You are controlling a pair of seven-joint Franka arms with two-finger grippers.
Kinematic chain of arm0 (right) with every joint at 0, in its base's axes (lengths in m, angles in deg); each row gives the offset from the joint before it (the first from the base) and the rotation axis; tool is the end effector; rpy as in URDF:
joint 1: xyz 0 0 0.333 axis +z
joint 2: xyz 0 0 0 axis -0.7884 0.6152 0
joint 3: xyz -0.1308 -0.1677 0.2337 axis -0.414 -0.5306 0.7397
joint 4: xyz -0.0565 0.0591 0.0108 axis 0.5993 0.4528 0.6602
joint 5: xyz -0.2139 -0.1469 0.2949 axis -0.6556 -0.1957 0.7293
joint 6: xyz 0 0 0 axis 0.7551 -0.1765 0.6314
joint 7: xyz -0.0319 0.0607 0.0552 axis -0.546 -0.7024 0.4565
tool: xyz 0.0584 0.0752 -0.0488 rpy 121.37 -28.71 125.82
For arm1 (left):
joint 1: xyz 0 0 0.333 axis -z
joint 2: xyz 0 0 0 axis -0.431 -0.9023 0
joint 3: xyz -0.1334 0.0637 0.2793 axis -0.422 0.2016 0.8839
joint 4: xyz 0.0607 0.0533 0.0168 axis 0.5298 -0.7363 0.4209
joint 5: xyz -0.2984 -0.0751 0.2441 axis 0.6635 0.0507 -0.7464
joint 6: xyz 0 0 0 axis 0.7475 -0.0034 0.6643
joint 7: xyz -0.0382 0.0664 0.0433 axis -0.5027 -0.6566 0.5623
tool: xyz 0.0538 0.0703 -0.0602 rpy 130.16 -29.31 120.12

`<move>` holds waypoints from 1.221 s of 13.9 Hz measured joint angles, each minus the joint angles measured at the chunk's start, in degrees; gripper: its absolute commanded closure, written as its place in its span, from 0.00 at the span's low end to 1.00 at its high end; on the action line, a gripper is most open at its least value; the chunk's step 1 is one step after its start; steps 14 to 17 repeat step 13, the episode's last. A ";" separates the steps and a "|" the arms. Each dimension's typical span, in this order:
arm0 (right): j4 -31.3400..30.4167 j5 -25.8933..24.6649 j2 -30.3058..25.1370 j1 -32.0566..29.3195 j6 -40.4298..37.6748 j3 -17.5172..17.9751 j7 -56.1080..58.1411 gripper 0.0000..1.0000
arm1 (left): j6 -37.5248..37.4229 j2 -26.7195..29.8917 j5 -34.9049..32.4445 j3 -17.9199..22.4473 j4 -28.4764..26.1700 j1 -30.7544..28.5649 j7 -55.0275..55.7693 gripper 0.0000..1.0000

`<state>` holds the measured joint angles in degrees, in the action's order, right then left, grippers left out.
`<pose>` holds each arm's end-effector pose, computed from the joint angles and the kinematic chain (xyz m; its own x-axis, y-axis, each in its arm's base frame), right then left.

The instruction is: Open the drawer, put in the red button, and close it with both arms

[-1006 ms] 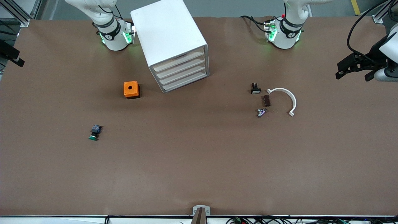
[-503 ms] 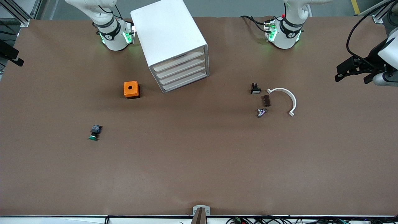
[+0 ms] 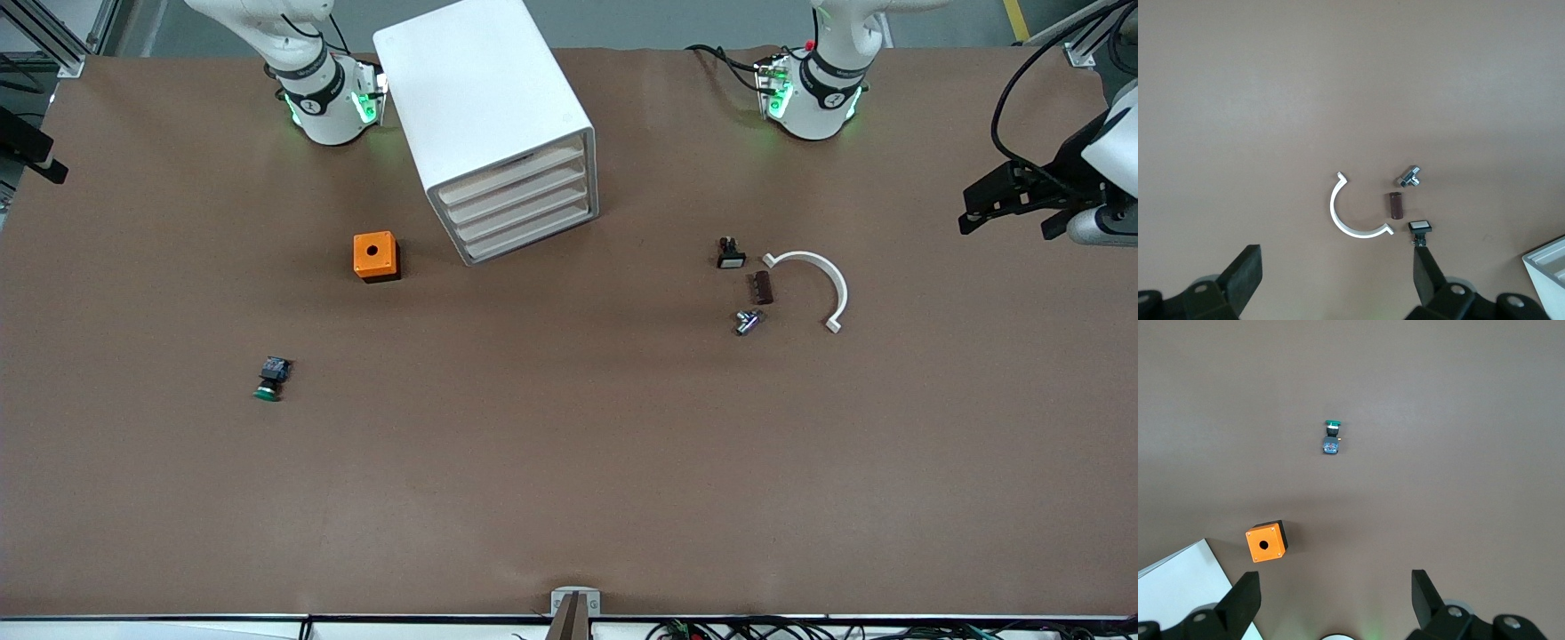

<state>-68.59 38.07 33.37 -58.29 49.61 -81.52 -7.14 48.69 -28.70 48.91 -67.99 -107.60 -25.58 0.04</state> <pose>0.4868 -0.0787 0.6765 0.9976 -0.0686 0.0038 -0.0685 -0.9976 -0.0106 0.5524 -0.0394 0.6447 0.9980 -0.0625 0.0007 -0.0625 -0.9976 0.0289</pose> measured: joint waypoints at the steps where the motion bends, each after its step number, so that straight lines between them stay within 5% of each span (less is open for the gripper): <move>1: -0.01 0.00 -0.10 0.00 -0.07 0.00 0.00 0.00 | -0.03 0.00 -0.49 0.01 0.01 0.00 -0.20 0.00; 17: -0.05 0.10 -0.15 0.03 -0.10 0.16 0.00 0.00 | -2.67 0.00 -0.88 0.15 0.05 -0.76 -0.69 0.00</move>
